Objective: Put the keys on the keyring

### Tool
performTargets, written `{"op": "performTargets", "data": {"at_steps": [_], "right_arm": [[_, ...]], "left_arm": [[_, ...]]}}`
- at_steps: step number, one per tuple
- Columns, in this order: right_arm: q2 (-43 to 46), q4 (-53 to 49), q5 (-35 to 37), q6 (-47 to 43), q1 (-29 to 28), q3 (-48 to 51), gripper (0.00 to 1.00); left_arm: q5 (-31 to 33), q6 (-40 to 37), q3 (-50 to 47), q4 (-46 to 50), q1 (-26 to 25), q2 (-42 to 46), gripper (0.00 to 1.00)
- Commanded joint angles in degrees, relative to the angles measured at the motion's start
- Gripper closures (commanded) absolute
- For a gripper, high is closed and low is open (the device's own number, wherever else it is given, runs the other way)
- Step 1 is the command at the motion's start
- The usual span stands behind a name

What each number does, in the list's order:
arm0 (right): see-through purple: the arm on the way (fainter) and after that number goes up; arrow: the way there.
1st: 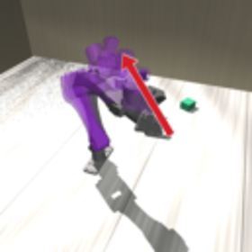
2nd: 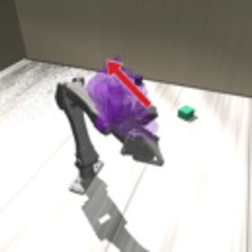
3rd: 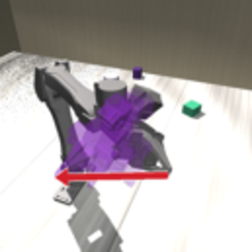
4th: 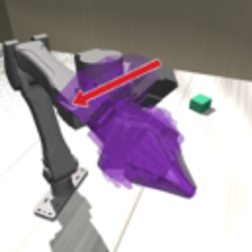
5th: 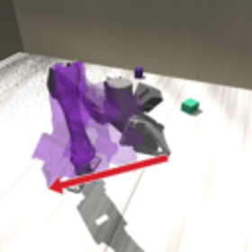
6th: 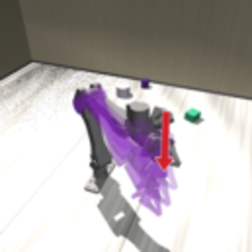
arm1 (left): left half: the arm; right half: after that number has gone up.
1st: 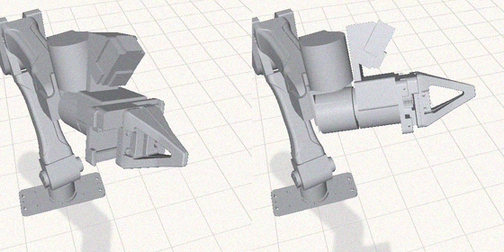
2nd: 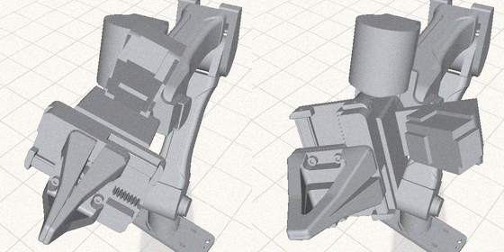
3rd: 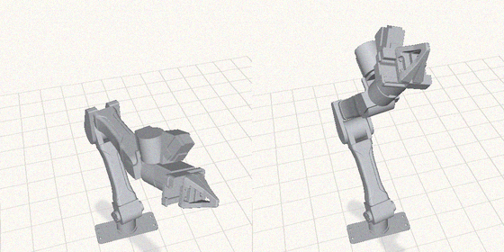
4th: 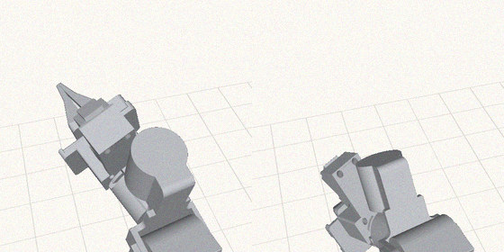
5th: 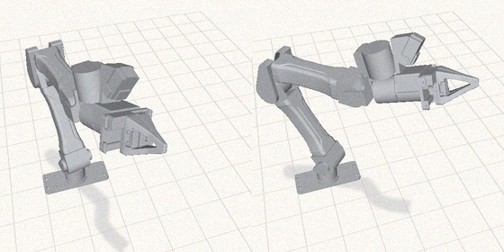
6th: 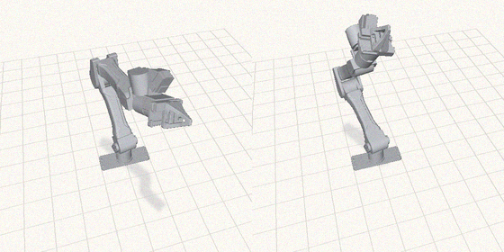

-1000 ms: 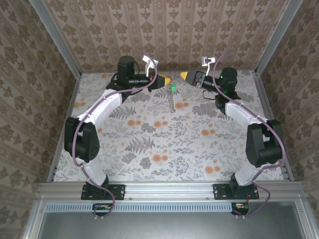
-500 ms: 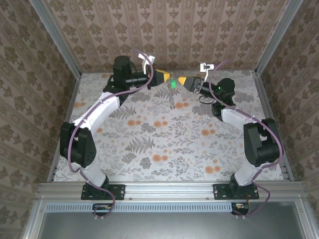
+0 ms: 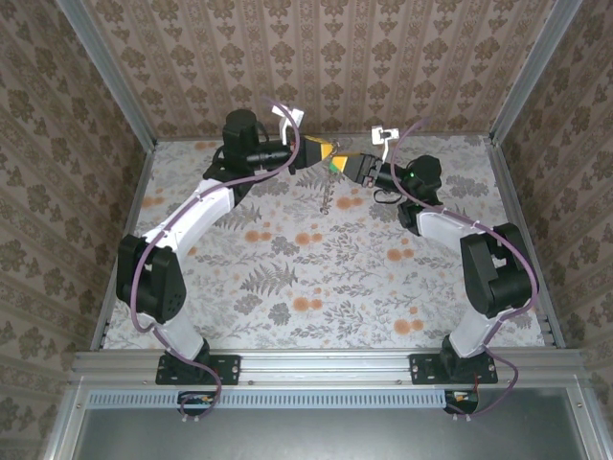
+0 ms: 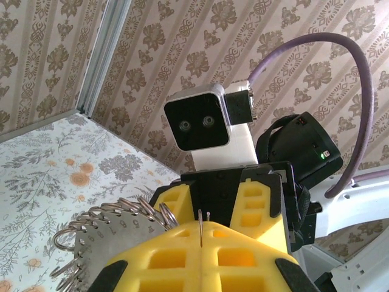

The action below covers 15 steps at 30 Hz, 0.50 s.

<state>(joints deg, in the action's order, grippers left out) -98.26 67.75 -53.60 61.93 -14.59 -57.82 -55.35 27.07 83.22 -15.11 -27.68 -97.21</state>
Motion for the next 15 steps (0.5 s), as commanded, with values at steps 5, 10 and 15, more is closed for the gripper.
{"op": "performTargets", "data": {"at_steps": [5,10,15], "right_arm": [[1.26,1.98,-1.33,-0.74,-0.31,2.66,0.55],[1.66,1.67,-1.42,-0.71,-0.35,2.70,0.70],[1.75,1.87,-1.90,-0.09,-0.49,2.23,0.92]], "left_arm": [[0.52,0.88,-0.43,-3.52,0.36,3.03,1.00],[0.72,0.72,-0.69,-3.52,0.51,3.55,1.00],[1.23,0.70,-1.04,-3.60,0.58,3.89,1.00]]}}
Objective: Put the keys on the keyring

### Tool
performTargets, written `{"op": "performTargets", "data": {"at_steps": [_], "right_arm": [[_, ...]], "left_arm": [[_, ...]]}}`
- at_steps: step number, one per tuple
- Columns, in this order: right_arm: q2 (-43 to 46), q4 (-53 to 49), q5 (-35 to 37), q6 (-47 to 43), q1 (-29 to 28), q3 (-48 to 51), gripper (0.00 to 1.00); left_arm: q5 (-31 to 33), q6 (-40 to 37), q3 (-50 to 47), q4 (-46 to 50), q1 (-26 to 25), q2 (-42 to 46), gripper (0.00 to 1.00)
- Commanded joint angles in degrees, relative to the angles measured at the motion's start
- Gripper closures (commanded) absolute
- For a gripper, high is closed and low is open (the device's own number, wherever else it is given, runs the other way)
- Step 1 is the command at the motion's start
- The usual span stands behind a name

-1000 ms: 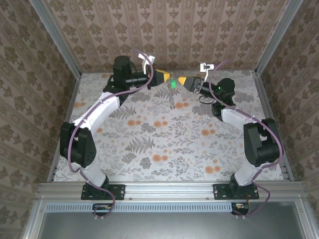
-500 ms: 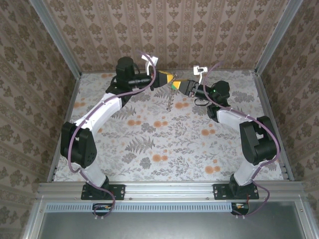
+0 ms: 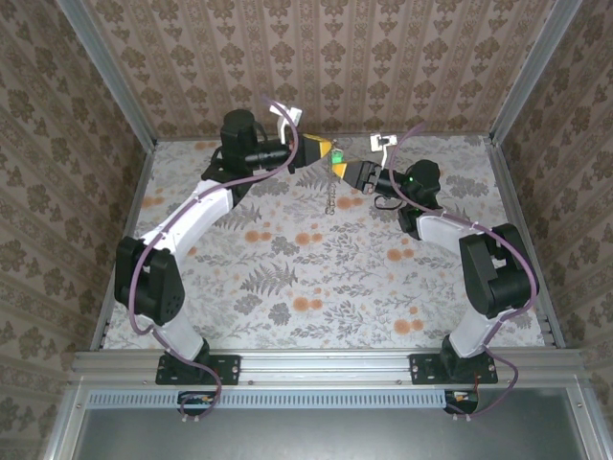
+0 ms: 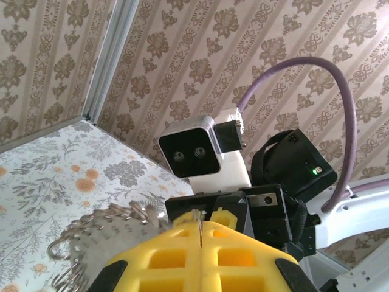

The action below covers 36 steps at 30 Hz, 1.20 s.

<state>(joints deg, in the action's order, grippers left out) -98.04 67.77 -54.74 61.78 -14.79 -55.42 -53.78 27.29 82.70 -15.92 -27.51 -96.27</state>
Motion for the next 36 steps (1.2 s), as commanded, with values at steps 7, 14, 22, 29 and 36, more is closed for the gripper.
{"op": "performTargets", "data": {"at_steps": [7,14,22,29,36], "right_arm": [[2.35,-1.49,-1.65,-2.00,-2.10,-0.68,1.00],[4.29,-9.91,-2.83,-8.41,-4.61,-0.59,1.00],[4.18,-12.82,-0.30,-10.04,-5.79,-2.47,1.00],[2.44,-11.84,2.35,-8.18,-5.79,-3.06,1.00],[6.98,-15.25,4.04,-10.54,-5.05,2.58,0.61]], "left_arm": [[0.88,1.01,-1.44,-3.92,0.53,3.59,1.00],[2.01,1.52,-2.54,-5.23,0.87,4.14,1.00],[1.92,2.60,-4.22,-7.00,0.80,4.49,1.00],[3.38,5.20,-6.34,-10.24,0.70,5.05,1.00],[6.46,9.40,-7.92,-13.25,0.74,5.45,1.00]]}}
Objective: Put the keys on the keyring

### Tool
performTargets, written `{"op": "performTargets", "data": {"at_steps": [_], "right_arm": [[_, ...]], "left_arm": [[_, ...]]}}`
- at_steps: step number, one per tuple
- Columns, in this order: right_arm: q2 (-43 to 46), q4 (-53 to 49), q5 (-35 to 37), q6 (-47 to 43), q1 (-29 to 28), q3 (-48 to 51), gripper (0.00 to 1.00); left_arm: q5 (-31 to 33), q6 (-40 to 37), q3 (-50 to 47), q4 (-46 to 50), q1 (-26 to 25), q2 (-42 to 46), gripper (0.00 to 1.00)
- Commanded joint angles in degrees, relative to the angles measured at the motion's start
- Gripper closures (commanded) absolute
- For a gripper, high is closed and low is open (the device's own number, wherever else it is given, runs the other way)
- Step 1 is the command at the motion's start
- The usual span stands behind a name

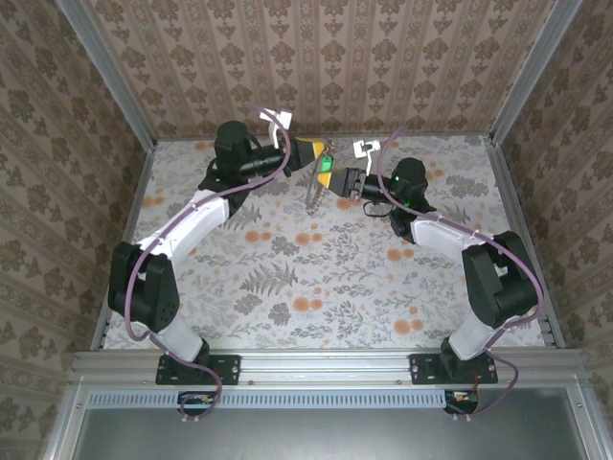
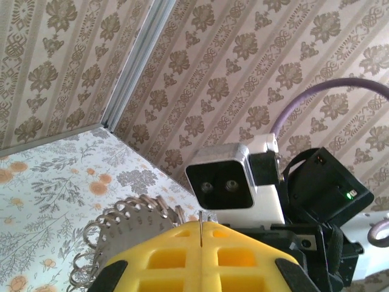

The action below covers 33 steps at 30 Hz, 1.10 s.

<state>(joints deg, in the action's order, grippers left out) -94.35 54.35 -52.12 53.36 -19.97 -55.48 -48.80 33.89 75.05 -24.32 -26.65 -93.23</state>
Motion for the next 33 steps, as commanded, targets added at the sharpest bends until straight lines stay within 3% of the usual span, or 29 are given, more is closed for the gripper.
{"op": "performTargets", "data": {"at_steps": [1,8,14,17,23,27,33], "right_arm": [[4.60,-2.71,2.01,-2.55,0.47,3.74,0.60],[16.26,-10.64,6.24,-6.16,1.82,8.54,0.56],[21.33,-13.96,16.55,-6.70,1.88,6.21,0.56],[19.54,-12.61,18.80,-6.14,2.02,3.33,0.57],[10.41,-3.70,16.61,-0.50,2.04,-2.48,0.62],[6.37,4.05,15.66,3.34,2.11,-3.71,0.70],[3.62,7.97,14.98,5.67,2.03,-4.19,0.76]], "left_arm": [[1.58,3.08,-0.33,-4.95,-0.15,2.37,1.00],[1.97,5.34,-1.38,-6.92,-0.13,2.42,1.00],[1.42,7.80,-2.31,-9.75,-0.09,2.16,1.00],[1.10,8.20,-2.39,-10.14,-0.27,2.26,1.00],[0.68,9.40,-2.87,-11.05,-0.81,2.28,1.00],[0.76,11.00,-3.44,-12.99,-0.97,2.12,1.00],[0.46,12.17,-3.41,-13.98,-1.03,2.08,1.00]]}}
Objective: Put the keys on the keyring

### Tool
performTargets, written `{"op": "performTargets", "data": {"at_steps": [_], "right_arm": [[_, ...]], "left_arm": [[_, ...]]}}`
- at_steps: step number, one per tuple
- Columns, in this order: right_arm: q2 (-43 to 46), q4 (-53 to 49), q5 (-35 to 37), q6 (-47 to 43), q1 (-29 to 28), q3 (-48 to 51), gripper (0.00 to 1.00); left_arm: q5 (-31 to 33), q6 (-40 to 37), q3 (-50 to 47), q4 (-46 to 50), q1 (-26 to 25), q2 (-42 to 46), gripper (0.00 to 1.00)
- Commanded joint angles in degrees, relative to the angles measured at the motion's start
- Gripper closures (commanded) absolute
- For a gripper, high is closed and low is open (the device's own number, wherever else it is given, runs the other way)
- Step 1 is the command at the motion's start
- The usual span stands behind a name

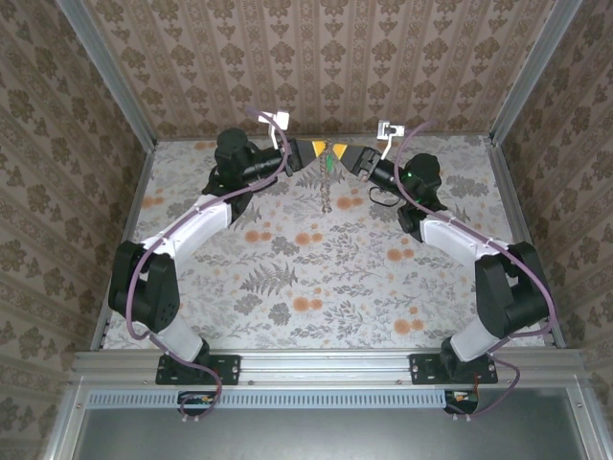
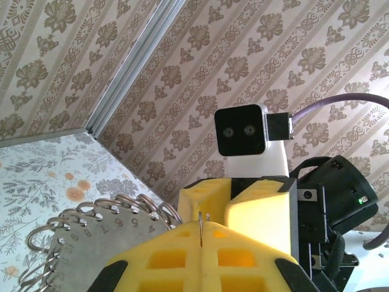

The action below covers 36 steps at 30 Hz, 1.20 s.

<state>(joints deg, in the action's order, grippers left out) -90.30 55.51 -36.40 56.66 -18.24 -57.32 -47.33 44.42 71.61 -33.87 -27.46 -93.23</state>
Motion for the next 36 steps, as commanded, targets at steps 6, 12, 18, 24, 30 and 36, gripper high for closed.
{"op": "performTargets", "data": {"at_steps": [6,12,18,24,30,36], "right_arm": [[-1.36,8.23,-1.63,3.05,-0.01,-3.48,0.73],[-2.14,6.90,-2.87,2.95,-0.33,-5.54,0.71],[-3.63,5.47,-3.84,2.73,-0.45,-6.31,0.73],[-4.16,4.10,-4.55,1.69,-0.42,-5.27,0.76],[-3.83,3.10,-4.86,0.99,-0.40,-4.25,0.81],[-3.65,2.95,-5.19,0.73,-0.16,-3.26,0.87]], "left_arm": [[-1.19,1.63,0.19,-4.28,-0.31,2.07,1.00],[-1.39,1.40,0.56,-4.17,-0.49,2.07,1.00],[-1.67,1.19,0.82,-3.84,-0.58,2.12,1.00],[-1.85,1.01,1.16,-3.59,-0.57,2.24,1.00],[-1.87,0.83,1.42,-3.49,-0.57,2.18,1.00],[-1.89,0.60,1.42,-3.42,-0.62,2.44,1.00]]}}
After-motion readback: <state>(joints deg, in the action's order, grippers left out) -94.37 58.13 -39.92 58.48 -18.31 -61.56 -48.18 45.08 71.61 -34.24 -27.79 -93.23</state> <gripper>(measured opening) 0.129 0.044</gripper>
